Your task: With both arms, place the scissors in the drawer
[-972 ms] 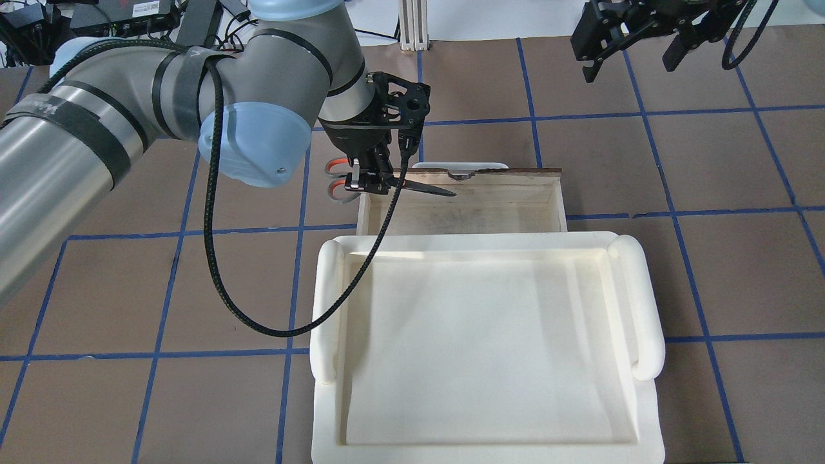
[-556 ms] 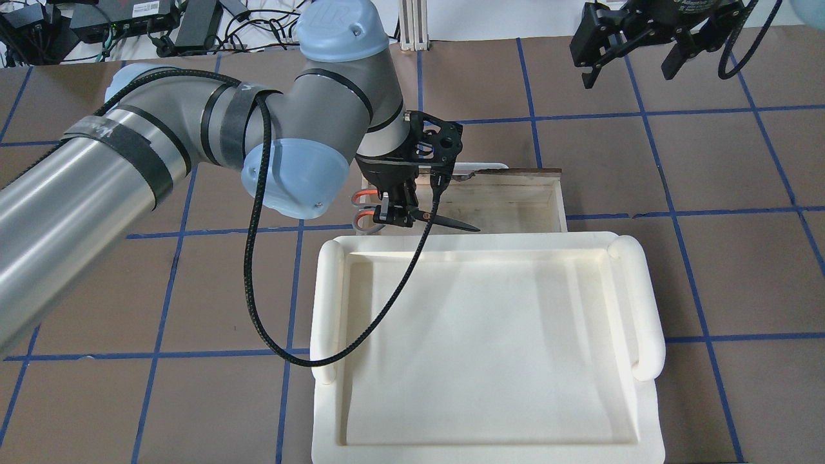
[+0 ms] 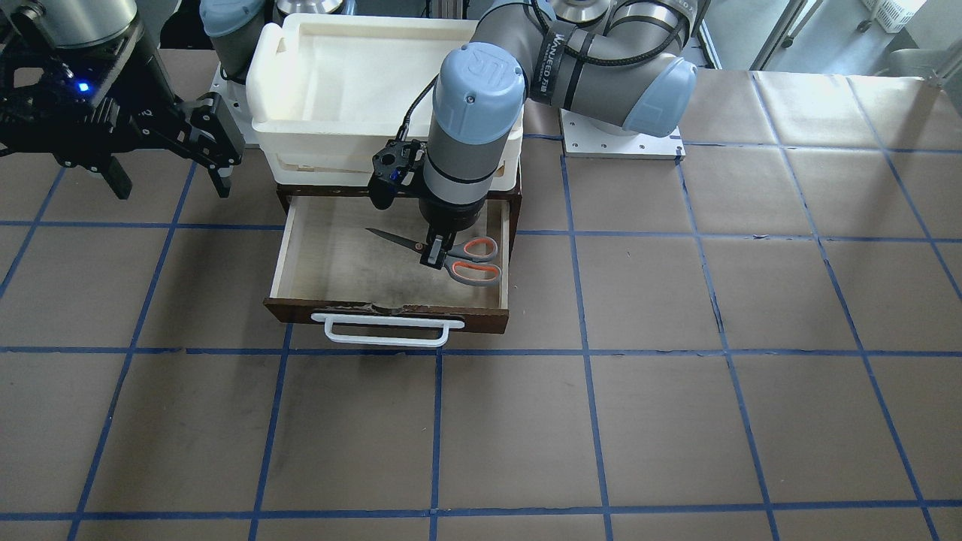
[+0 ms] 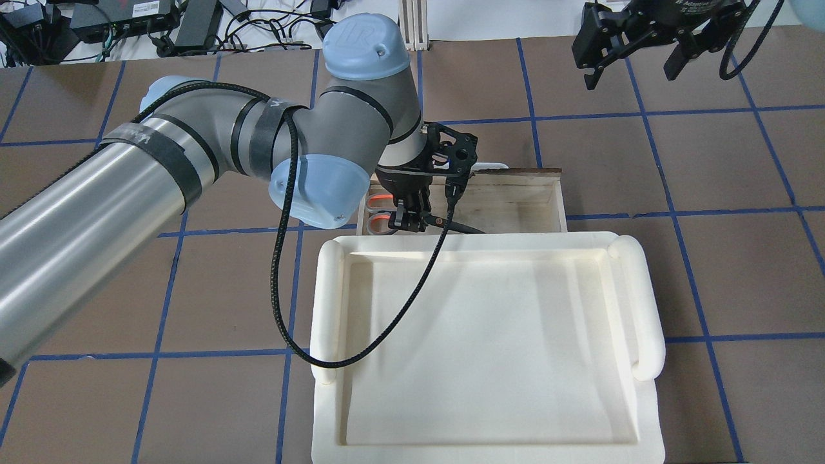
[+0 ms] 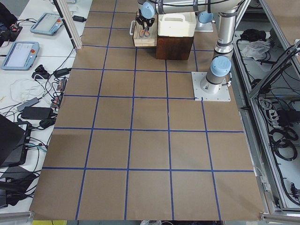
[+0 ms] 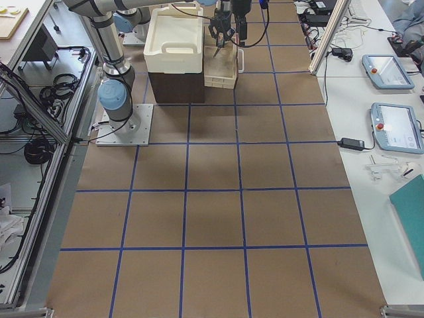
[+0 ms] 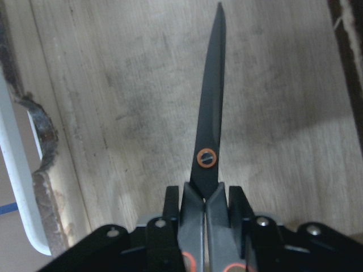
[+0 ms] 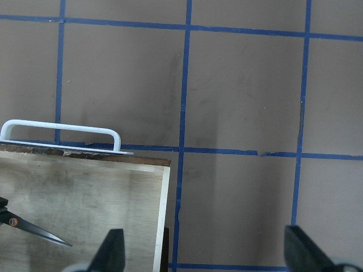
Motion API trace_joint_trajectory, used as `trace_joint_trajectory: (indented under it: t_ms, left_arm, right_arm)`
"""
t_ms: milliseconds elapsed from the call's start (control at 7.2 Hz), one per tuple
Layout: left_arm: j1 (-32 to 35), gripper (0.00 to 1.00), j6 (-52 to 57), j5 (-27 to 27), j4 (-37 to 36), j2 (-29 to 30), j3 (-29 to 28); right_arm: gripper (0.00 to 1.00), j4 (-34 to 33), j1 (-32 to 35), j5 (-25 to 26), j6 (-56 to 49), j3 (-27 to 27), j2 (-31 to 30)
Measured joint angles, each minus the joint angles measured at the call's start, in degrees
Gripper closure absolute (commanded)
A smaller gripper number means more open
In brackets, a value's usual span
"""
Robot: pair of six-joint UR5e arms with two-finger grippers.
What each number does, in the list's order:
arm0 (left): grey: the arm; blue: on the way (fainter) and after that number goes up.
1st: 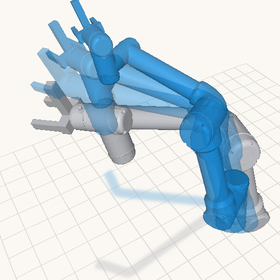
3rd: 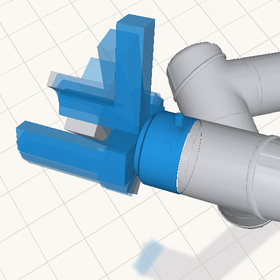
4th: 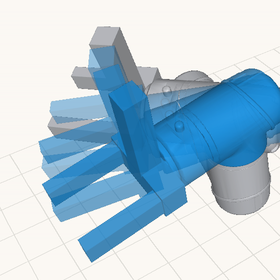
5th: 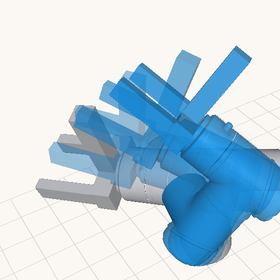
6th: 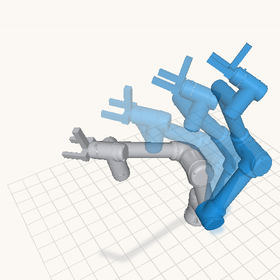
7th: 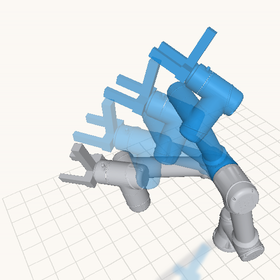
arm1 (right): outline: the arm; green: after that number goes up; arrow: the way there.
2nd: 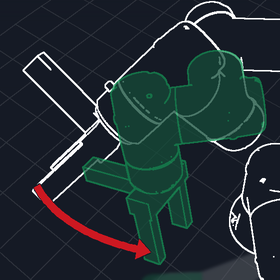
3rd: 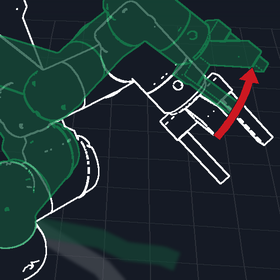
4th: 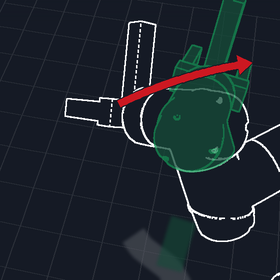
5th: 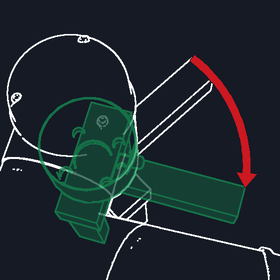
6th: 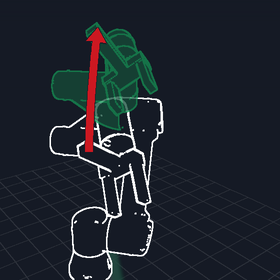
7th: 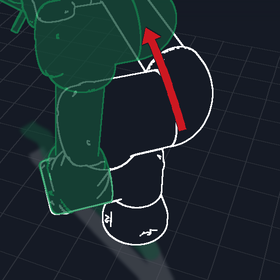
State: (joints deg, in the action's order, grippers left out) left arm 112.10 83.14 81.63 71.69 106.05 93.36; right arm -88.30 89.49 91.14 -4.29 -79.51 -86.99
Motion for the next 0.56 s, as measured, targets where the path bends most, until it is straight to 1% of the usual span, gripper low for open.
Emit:
trace_joint_trajectory:
  t_ms: [139,417,556]
  left_arm:
    - [0.08,0.16,-0.5,0.03,-0.13,0.17,0.03]
    - [0.13,0.13,-1.45,0.13,-0.22,0.16,0.05]
    - [0.12,0.13,-2.11,0.13,-0.21,-0.03,-0.04]
  right_arm:
    - [0.0,0.07,0.01,-0.1,0.02,-0.15,0.01]
    - [0.0,-0.13,0.03,-0.26,-0.01,-0.41,-0.01]
    - [0.0,-0.18,0.02,-0.24,-0.02,-0.44,-0.02]
